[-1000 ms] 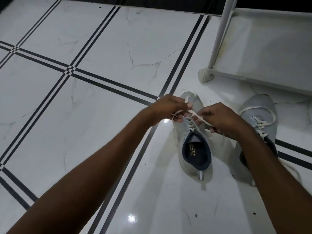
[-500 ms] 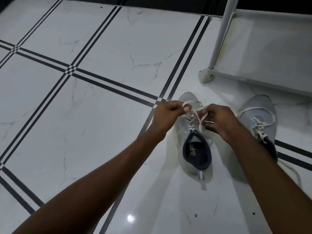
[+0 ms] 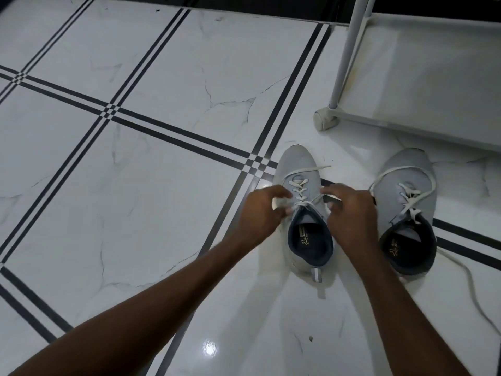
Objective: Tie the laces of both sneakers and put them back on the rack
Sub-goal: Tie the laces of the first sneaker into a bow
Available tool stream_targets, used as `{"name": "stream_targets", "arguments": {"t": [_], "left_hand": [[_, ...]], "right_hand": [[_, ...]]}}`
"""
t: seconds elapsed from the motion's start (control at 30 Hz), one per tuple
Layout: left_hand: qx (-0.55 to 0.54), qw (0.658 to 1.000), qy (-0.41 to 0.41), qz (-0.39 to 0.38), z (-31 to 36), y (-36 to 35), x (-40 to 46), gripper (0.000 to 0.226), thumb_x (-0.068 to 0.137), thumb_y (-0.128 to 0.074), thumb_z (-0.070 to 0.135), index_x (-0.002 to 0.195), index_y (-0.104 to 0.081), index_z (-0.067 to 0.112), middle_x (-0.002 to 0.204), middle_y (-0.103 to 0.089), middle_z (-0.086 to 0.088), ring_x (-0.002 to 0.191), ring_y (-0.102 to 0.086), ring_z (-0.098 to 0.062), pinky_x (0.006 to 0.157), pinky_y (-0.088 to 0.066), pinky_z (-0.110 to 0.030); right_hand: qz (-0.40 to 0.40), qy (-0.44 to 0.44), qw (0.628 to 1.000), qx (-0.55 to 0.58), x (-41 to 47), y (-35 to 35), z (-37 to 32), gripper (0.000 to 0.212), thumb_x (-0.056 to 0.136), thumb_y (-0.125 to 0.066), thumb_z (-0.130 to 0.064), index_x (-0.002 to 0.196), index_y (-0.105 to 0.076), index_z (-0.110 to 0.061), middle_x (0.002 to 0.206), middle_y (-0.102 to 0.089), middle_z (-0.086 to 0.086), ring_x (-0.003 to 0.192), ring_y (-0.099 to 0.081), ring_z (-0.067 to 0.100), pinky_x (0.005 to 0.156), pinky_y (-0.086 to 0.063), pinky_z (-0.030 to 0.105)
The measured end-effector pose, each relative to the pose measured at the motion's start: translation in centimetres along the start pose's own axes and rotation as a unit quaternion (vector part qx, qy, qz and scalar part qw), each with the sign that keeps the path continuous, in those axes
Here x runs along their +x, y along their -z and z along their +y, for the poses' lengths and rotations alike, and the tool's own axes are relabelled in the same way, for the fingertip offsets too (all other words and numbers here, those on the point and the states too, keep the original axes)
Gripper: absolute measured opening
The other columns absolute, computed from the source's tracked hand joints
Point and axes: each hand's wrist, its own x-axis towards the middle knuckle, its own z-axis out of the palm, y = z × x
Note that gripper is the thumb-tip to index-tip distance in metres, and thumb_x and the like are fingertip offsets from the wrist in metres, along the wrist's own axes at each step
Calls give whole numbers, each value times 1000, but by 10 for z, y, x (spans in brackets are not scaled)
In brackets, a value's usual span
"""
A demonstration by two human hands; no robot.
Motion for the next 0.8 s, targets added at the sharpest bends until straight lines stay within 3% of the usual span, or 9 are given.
{"name": "stream_targets", "arguments": {"t": [0.07, 0.17, 0.3, 0.47, 0.53, 0.63, 0.73, 0.8], "left_hand": [[-20, 1000, 0, -18, 5, -9, 0, 13, 82, -80, 19, 94, -77, 14, 91, -78, 2, 80, -67, -4, 68, -42, -12], [-28, 999, 21, -1, 1, -14, 5, 10, 80, -81, 19, 87, -77, 13, 77, -75, 1, 64, -63, -2, 56, -39, -4], [-30, 999, 32, -3, 1, -15, 10, 9, 80, -81, 18, 87, -76, 13, 79, -75, 0, 70, -67, -9, 60, -44, -10], [-24, 1000, 11, -6, 4, -13, 12, 11, 77, -84, 17, 80, -74, 13, 75, -74, 1, 70, -69, -13, 64, -54, -23], [-24, 999, 0, -27, 6, -11, 12, 9, 77, -82, 12, 82, -74, 12, 75, -73, 3, 68, -68, -8, 66, -54, -20], [7, 998, -11, -54, 5, -1, 14, 9, 76, -83, 9, 83, -77, 11, 74, -71, 6, 62, -59, 2, 61, -43, -10], [71, 995, -35, -57, 3, 7, 16, 4, 78, -81, 10, 82, -78, 10, 78, -74, 2, 66, -60, -5, 56, -37, -6], [101, 991, -70, -60, 3, 7, 12, 9, 80, -73, -1, 79, -75, 7, 78, -74, -3, 69, -62, -11, 57, -37, -6]], "right_hand": [[-66, 12, 998, 16, -5, -7, -7, 42, 80, -58, 6, 106, -77, -22, 106, -75, 6, 96, -67, 26, 84, -49, 26], [-102, 7, 994, 42, 1, -6, -8, 31, 82, -61, 2, 93, -78, -21, 91, -76, -1, 87, -68, 19, 80, -51, 28], [-123, -3, 992, 40, 10, -1, -2, 21, 81, -68, -2, 85, -75, -21, 80, -74, 2, 76, -69, 18, 75, -58, 37], [-130, 23, 991, 2, 4, 1, -2, 20, 83, -66, -4, 92, -76, -19, 88, -71, 4, 82, -64, 22, 78, -53, 35], [-135, 12, 990, 21, 5, 4, 1, 18, 81, -70, -3, 90, -77, -18, 81, -69, 1, 73, -62, 16, 69, -51, 27], [-139, -2, 990, 35, 7, 3, 2, 11, 78, -75, -6, 79, -76, -17, 74, -68, -1, 68, -59, 12, 60, -38, 16], [-92, -5, 995, 22, 8, 0, 5, 14, 77, -72, -2, 67, -69, -12, 73, -68, 2, 70, -57, 15, 57, -33, 7], [-55, -8, 998, 25, 7, 1, 14, 20, 73, -64, 7, 63, -62, -11, 71, -67, 4, 70, -60, 19, 58, -38, 12]]}}
